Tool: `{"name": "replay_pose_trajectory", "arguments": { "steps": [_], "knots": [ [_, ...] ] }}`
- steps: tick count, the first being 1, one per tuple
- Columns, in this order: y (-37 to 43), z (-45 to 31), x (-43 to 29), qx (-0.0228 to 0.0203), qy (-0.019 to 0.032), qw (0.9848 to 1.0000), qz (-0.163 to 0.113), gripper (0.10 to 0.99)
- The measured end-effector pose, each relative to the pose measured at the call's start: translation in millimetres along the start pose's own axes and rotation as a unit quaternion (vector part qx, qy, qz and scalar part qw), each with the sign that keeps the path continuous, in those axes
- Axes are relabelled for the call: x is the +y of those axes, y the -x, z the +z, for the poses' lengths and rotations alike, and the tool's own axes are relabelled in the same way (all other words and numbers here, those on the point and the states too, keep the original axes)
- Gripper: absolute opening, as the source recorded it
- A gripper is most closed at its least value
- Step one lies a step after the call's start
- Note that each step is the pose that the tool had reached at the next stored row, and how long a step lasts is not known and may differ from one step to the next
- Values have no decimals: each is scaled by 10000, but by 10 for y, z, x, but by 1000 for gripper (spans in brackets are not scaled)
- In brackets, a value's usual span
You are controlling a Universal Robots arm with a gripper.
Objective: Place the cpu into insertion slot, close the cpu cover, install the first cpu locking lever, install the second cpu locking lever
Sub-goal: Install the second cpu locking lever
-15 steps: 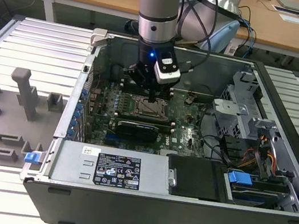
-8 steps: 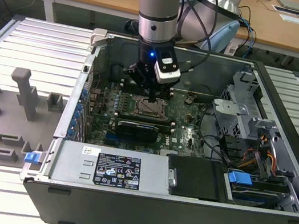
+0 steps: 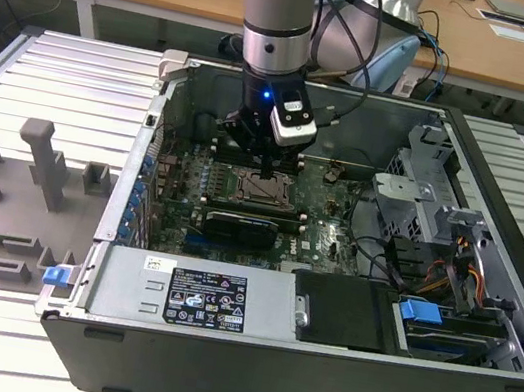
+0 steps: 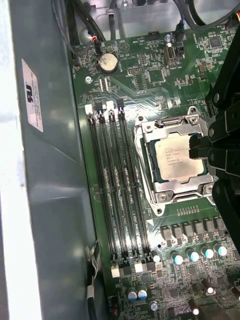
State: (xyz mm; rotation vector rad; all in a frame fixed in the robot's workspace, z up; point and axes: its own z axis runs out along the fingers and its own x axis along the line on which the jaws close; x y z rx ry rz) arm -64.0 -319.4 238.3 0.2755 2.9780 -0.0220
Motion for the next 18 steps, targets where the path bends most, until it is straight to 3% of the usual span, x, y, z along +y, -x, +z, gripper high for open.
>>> {"name": "replay_pose_trajectory", "arguments": {
  "steps": [2,18],
  "knots": [
    [10,-65,1,-1,1,10000,1,106],
    [18,-65,-41,-1,1,10000,0,106]
  ]
}}
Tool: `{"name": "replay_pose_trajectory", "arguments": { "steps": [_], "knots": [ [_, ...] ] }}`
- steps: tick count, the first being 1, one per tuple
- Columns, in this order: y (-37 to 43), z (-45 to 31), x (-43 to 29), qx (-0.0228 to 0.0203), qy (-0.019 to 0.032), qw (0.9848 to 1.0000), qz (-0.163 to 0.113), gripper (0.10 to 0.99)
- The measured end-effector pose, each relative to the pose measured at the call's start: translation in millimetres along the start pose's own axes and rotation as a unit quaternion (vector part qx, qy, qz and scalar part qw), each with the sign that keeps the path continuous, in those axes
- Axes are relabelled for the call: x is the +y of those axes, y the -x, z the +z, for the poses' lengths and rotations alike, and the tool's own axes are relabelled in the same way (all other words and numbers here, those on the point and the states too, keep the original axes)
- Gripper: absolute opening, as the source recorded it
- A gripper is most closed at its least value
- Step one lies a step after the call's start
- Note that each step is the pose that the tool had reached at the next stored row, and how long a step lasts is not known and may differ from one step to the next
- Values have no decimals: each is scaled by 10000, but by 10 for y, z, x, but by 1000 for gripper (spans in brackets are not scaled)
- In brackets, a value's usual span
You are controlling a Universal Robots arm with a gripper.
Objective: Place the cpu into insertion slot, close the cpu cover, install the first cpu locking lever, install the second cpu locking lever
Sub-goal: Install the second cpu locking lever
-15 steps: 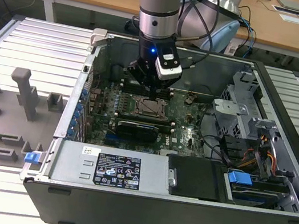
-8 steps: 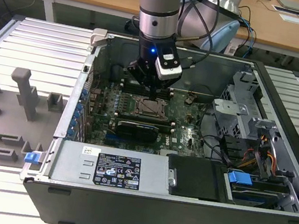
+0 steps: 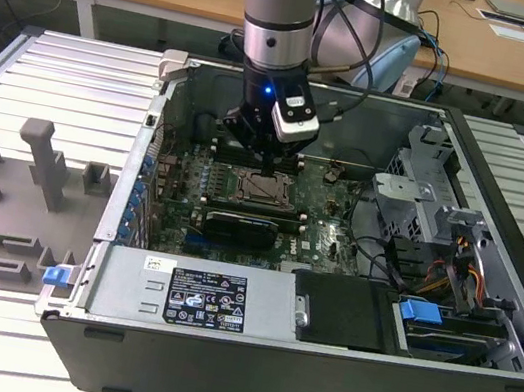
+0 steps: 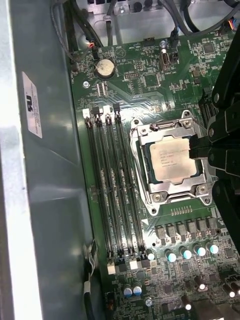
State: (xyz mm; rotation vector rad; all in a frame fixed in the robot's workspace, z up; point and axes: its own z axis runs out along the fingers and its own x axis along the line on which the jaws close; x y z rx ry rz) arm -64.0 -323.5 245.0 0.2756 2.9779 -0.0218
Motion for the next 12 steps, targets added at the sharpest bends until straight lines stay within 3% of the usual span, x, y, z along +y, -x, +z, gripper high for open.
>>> {"name": "replay_pose_trajectory", "arguments": {
  "steps": [12],
  "knots": [
    [16,2,-86,0,-1,10000,0,106]
  ]
}}
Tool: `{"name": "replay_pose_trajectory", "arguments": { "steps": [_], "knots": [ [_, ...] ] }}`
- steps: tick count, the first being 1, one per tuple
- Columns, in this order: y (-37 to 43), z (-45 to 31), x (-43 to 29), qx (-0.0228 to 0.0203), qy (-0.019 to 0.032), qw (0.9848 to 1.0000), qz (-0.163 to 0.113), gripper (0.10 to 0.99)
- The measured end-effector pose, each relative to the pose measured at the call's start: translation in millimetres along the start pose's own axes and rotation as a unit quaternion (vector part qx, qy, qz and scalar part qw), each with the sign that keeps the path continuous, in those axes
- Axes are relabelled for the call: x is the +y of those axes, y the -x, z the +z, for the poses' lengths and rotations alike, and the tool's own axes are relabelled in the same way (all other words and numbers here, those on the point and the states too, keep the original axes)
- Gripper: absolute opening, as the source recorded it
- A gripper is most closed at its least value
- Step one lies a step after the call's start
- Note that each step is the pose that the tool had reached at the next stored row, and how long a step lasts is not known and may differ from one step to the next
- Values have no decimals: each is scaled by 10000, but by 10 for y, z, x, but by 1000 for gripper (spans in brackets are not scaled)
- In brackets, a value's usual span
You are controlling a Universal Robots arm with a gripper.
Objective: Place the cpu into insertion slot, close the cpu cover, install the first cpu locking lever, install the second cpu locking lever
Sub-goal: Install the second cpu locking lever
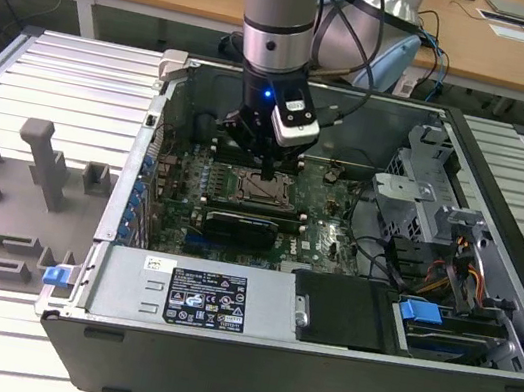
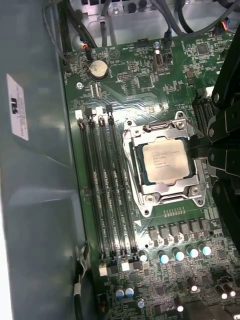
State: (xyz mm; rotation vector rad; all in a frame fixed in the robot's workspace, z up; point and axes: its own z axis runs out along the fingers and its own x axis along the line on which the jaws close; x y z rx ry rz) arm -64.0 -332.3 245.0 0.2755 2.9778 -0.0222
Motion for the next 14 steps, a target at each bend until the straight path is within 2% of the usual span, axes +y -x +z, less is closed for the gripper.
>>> {"name": "replay_pose_trajectory", "arguments": {
  "steps": [7,12,14],
  "knots": [
    [21,3,-154,0,0,10000,0,106],
    [24,12,-199,0,1,10000,-2,106],
    [-2,22,-206,1,11,10000,-26,106]
  ]
}}
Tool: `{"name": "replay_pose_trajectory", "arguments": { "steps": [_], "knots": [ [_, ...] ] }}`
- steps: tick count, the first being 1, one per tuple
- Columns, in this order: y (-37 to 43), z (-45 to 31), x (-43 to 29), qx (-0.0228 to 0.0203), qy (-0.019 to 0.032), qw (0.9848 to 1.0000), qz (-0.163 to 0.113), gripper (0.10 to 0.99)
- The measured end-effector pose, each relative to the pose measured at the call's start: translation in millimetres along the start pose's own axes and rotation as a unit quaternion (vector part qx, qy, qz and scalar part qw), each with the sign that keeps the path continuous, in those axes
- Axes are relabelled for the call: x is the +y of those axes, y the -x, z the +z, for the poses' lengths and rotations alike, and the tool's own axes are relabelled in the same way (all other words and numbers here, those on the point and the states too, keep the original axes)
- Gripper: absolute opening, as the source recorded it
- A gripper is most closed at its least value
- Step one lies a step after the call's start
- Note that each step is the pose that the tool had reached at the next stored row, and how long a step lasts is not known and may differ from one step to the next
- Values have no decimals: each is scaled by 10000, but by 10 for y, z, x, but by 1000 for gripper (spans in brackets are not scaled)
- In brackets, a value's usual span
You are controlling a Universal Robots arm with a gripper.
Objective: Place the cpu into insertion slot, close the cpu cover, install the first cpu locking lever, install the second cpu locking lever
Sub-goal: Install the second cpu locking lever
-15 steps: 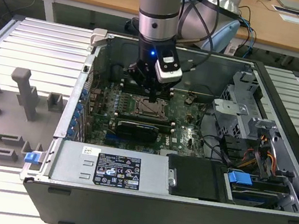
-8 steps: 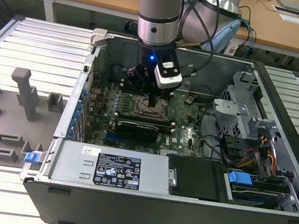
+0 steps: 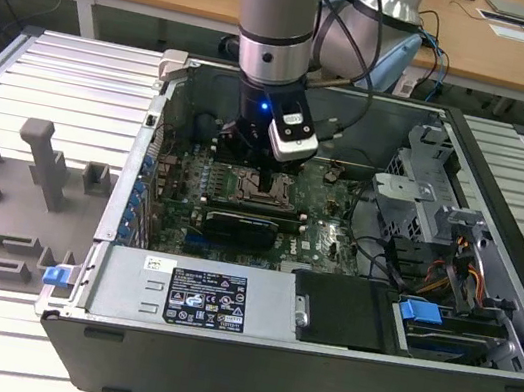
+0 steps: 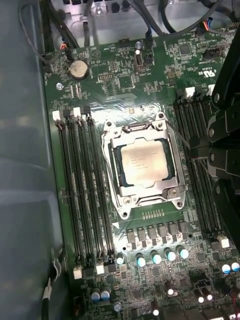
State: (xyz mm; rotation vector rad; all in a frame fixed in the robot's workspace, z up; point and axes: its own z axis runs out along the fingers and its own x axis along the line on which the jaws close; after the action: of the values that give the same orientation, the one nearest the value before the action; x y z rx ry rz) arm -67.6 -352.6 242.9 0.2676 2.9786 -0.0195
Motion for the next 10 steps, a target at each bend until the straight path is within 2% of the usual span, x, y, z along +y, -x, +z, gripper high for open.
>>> {"name": "replay_pose_trajectory", "arguments": {
  "steps": [2,5,7,10],
  "knots": [
    [-52,24,-11,9,49,10000,-37,106],
    [-87,55,-28,18,117,9999,-97,106],
    [-119,77,-53,29,192,9997,-125,106],
    [-146,99,-87,40,270,9995,-146,106]
  ]
}}
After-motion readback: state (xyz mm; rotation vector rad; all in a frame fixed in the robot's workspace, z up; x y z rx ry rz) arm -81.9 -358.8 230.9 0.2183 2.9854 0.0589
